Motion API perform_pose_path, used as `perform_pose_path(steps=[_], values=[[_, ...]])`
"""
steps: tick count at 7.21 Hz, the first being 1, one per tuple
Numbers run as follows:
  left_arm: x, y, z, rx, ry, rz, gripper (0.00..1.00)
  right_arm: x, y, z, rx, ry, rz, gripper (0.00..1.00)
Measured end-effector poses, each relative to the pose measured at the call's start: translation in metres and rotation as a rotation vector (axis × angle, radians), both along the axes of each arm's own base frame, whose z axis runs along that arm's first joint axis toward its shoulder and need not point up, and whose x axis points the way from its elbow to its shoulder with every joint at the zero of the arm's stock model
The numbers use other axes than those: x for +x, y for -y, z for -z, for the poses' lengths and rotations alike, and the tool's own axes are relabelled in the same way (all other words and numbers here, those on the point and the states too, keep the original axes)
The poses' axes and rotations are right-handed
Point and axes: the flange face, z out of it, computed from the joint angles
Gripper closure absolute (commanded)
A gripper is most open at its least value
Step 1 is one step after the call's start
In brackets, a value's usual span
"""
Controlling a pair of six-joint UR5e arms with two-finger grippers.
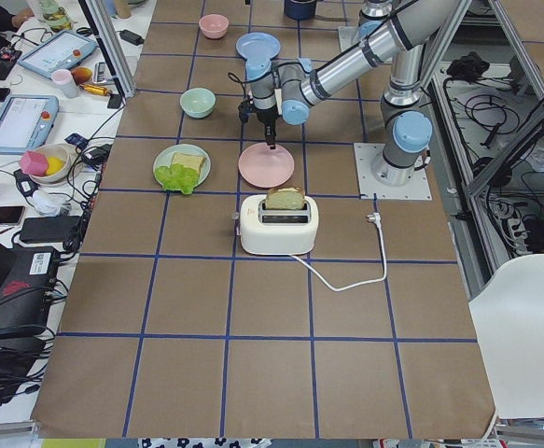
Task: Stack three plates with pink and blue
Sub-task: 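Grip the pink plate with the left gripper while the right grips the light-blue plate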
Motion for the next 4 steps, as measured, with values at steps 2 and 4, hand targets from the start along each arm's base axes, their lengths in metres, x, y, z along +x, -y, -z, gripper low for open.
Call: perform_pose_path(steps=[2, 4], values=[[0.000, -0.001, 0.002, 0.001, 0.000, 0.002, 1.00, -0.018, -0.020, 0.063, -0.019, -0.003, 0.015, 0.04], [-0.001, -0.001, -0.002, -0.017, 0.001, 0.008, 1.00, -0.026, -0.024, 0.105, 0.000, 0.008, 0.024, 0.11]])
